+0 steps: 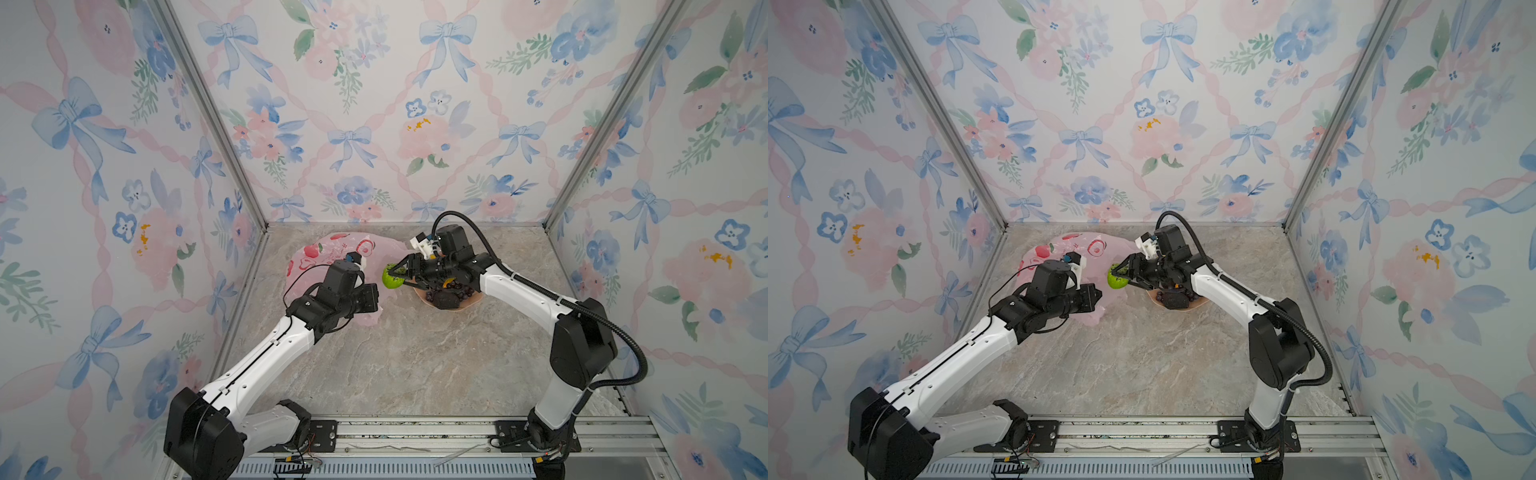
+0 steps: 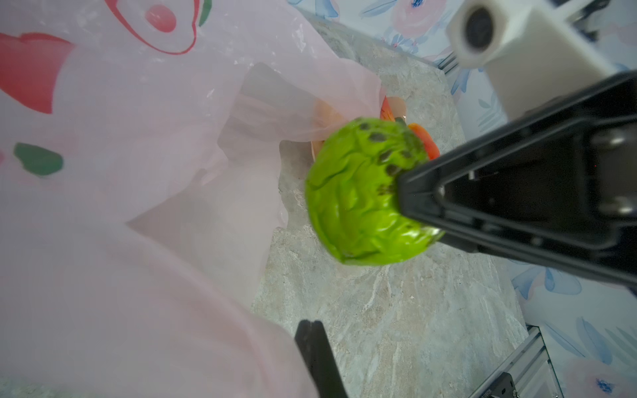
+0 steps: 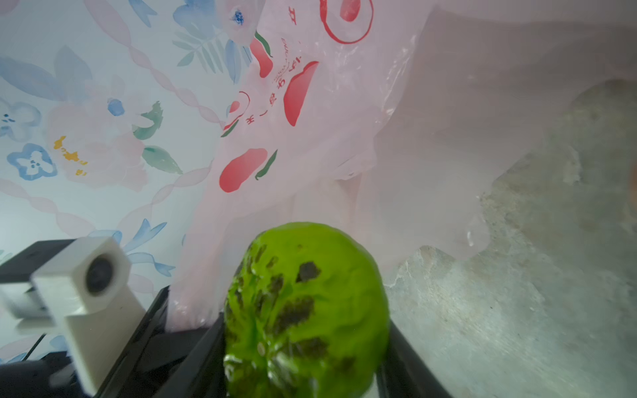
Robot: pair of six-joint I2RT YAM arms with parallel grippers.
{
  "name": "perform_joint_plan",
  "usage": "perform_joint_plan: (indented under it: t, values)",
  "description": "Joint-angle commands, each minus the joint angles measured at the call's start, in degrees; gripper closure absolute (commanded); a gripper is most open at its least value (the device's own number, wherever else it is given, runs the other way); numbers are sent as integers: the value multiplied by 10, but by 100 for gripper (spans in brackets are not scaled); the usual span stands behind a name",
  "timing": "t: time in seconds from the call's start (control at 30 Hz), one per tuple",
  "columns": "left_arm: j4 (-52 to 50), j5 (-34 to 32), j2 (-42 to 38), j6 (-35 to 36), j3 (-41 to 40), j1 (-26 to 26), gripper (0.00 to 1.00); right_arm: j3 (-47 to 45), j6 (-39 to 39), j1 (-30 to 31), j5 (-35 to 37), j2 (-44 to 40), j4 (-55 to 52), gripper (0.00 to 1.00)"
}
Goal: Place the fruits into the plastic bag
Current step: Place the fruit in the plastic bag.
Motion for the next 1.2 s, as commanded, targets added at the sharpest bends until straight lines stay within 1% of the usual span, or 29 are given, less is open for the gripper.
perform_joint_plan:
  t: [0.0, 0.17, 0.4, 0.5, 0.6, 0.8, 1.0, 1.17]
  values:
    - [23, 8, -22, -16, 2, -2, 100, 16, 10, 8, -9, 24, 28, 45]
    - [40, 22, -28, -22, 1, -6, 100, 32, -3, 10, 2, 55, 19, 45]
    - [75, 48, -29, -32, -9, -12, 100, 59, 8, 20, 4, 102, 30, 46]
    - [83, 68, -18, -24, -7, -21, 100, 86, 7, 24, 6, 124, 26, 46]
    - [94, 75, -5, -14, -5, -42, 100, 116, 15, 29, 5, 148, 32, 46]
    - [103, 86, 15, 1, -2, -70, 100, 136, 47, 32, 6, 168, 83, 46]
    - [135, 103, 17, 5, -10, -71, 100, 133, 107, 41, -18, 201, 168, 46]
    - [185, 101, 8, -5, -34, -71, 100, 121, 117, 59, -19, 226, 191, 46]
